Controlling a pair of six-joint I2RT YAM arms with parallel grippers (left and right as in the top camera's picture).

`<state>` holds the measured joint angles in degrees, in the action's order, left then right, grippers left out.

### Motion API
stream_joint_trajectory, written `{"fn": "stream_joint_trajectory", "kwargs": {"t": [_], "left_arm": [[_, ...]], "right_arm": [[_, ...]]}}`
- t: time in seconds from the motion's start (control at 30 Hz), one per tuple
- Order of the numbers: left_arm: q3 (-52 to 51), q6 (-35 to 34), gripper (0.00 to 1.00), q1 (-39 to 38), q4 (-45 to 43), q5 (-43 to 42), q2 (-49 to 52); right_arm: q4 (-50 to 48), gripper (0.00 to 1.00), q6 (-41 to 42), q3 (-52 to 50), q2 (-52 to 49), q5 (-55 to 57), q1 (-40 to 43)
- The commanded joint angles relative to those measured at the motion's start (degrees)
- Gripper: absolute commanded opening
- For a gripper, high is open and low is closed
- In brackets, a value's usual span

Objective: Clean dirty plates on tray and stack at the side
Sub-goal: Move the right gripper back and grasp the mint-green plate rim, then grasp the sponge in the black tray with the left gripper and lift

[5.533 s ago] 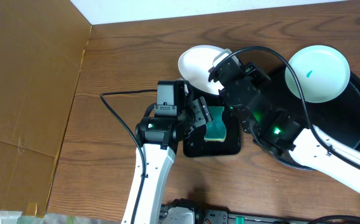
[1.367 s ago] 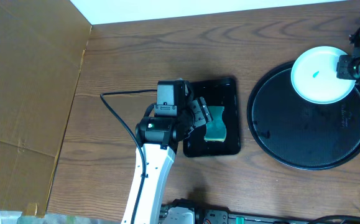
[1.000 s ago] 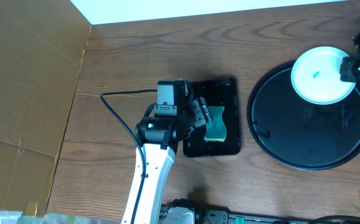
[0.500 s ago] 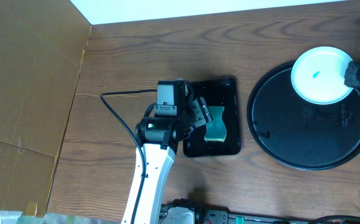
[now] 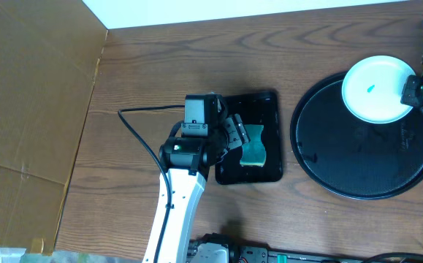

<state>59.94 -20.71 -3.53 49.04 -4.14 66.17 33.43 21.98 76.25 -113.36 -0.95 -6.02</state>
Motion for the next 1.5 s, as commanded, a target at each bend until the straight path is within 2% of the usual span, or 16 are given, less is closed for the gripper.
{"fn": "stream_joint_trajectory", "kwargs": {"t": [0.0,0.2,0.43,0.53,0.63,0.8,0.87,0.93,1.0,1.1,1.23,1.47], "left_arm": [[1.27,0.76,0.79,0.24,0.02,0.72,0.07],[1.27,0.76,0.79,0.24,0.02,0.72,0.07],[1.27,0.76,0.79,0.24,0.02,0.72,0.07],[1.27,0.76,0.79,0.24,0.02,0.72,0.07],[1.27,0.76,0.79,0.24,0.02,0.72,0.07],[1.27,0.61,0.79,0.24,-0.02,0.68,0.07],[1.27,0.52,0.79,0.24,0.00,0.68,0.07],[1.27,0.52,0.79,0.24,0.00,0.68,0.07],[1.27,0.48,0.79,0.24,0.09,-0.17,0.07],[1.25,0.55,0.79,0.24,1.49,-3.28,0.07],[-0.02,0.59,0.79,0.20,1.51,-3.37,1.55],[-2.91,1.03,0.74,0.20,0.92,-3.34,11.89]], "right_arm": [[1.49,0.01,-0.92,0.11,4.11,-3.06,0.07],[8.33,0.01,-0.98,0.11,11.04,-12.63,-0.42],[17.86,0.01,-0.11,-1.29,10.47,-13.05,-3.61],[16.76,0.01,0.17,-4.20,9.07,-13.35,-6.08],[13.70,0.01,-3.63,-7.37,7.76,-12.72,-9.09],[8.98,0.01,-3.72,-9.44,6.80,-3.26,-10.73],[6.25,0.07,-7.26,-9.40,6.86,-2.32,-10.51],[5.14,0.20,-11.69,-8.79,6.91,-2.36,-10.14],[6.25,0.24,-13.99,-7.41,7.13,-4.02,-9.73],[9.68,0.25,-17.42,-4.63,8.41,-10.54,-9.14],[12.04,0.27,-19.10,-3.02,12.31,-17.38,-9.03],[13.35,0.27,-18.82,-3.02,19.12,-20.48,-10.16]]}}
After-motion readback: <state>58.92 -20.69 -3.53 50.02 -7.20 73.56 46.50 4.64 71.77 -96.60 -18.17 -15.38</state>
